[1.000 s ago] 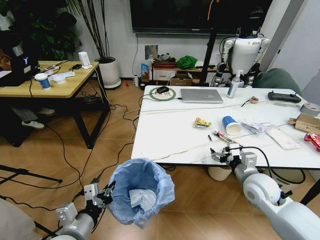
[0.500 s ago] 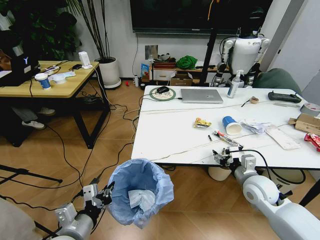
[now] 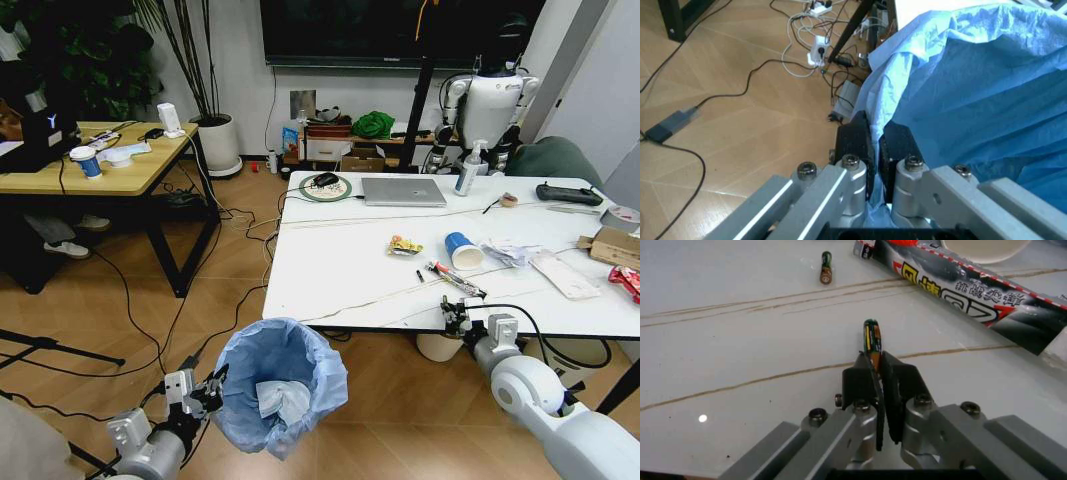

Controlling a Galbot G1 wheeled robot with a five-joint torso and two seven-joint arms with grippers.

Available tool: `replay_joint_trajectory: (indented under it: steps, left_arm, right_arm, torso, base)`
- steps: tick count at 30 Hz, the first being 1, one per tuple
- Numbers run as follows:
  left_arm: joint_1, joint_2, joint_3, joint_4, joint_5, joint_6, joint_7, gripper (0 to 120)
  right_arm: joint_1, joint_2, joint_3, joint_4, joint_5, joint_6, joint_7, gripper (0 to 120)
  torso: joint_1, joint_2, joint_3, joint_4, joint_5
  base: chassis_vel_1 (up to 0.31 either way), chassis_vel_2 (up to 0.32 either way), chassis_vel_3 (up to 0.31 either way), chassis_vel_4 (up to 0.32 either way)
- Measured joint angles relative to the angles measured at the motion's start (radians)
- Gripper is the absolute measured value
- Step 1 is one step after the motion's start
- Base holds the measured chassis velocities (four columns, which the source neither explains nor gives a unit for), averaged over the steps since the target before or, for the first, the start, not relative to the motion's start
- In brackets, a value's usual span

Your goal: Pick up the trash bin and place the trash from the table into it.

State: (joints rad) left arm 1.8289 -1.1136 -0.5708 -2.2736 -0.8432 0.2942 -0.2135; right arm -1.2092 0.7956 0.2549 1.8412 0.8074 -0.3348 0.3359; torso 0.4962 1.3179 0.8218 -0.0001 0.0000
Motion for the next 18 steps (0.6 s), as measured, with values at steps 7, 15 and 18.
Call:
replay_joint_trajectory:
  steps: [7, 15, 18]
  left_arm:
    - [-0.002, 0.0, -0.004, -0.001, -0.004, 0.0, -0.001, 0]
    - [-0.004, -0.001, -0.001, 0.001, -0.004, 0.0, -0.002, 0]
    - [-0.005, -0.001, 0.002, 0.002, -0.006, 0.0, -0.002, 0]
  right_arm:
    - [0.008, -0.005, -0.003, -0.001, 0.002, 0.0, -0.017, 0]
    - [0.02, -0.014, -0.012, 0.027, 0.008, 0.022, -0.053, 0]
    - [0.024, -0.027, -0.026, 0.066, -0.001, 0.071, -0.117, 0]
  torso:
    - [0.0, 0.0, 0.0, 0.0, 0.0002]
    - [0.0, 0.0, 0.0, 0.0, 0.0]
    - [0.0, 0.0, 0.0, 0.0001, 0.0001]
  base:
    - [0.0, 0.0, 0.0, 0.0]
    - [0.0, 0.0, 0.0, 0.0]
    - [0.0, 0.0, 0.0, 0.0]
